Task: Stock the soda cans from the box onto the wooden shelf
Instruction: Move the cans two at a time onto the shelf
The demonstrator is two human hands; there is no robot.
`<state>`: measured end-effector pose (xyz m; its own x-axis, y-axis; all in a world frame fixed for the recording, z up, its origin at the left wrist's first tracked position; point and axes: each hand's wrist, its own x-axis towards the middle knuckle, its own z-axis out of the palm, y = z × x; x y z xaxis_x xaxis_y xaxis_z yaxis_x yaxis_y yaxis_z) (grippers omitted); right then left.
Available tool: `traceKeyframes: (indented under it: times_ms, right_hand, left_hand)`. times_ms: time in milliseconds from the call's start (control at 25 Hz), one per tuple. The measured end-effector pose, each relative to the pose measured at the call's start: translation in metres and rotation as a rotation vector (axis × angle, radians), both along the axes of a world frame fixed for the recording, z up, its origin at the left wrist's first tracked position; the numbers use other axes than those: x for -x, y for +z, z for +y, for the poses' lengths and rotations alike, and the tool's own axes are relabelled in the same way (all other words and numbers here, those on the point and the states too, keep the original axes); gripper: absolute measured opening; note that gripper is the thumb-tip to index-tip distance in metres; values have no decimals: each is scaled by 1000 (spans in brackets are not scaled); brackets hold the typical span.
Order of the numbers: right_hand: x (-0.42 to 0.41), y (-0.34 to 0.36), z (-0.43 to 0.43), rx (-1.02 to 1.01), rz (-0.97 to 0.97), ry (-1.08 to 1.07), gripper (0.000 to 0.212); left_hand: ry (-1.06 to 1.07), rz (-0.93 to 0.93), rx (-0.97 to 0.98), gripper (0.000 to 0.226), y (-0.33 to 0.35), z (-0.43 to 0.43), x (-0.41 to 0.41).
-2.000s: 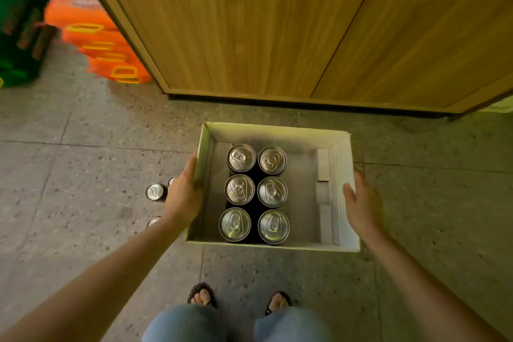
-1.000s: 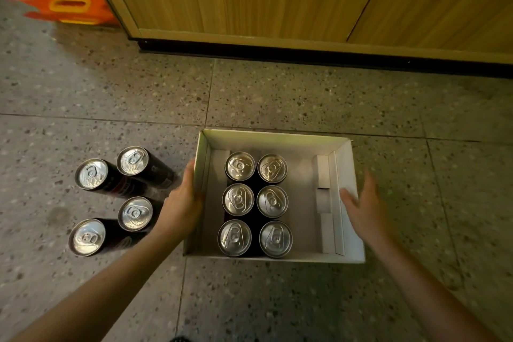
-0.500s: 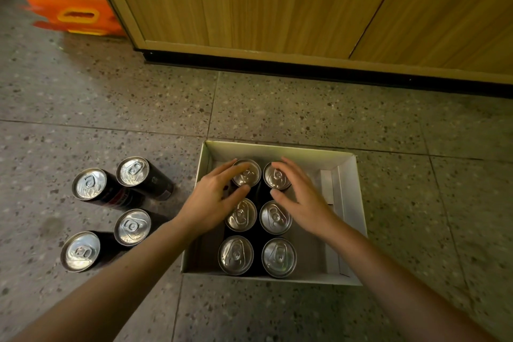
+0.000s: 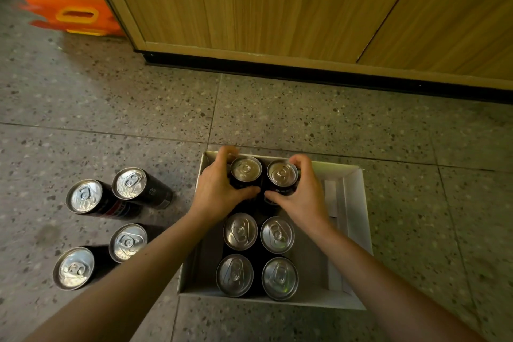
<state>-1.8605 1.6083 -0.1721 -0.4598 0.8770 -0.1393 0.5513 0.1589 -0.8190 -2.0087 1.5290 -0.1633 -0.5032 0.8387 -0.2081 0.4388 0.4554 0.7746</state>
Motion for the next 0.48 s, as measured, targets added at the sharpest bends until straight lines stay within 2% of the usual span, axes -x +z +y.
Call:
traceKeyframes:
  times_ms: [160, 240, 480]
  right_hand:
    - [-3, 85, 10, 68, 22, -55, 78]
    - [0, 161, 13, 110, 42, -53, 81]
    - [13, 437, 18, 97, 119, -9, 66]
  left_hand:
    - [36, -45, -3, 71, 80, 5, 8]
    - [35, -89, 3, 67, 155, 9, 12]
    - [22, -173, -66, 61, 428, 11, 22]
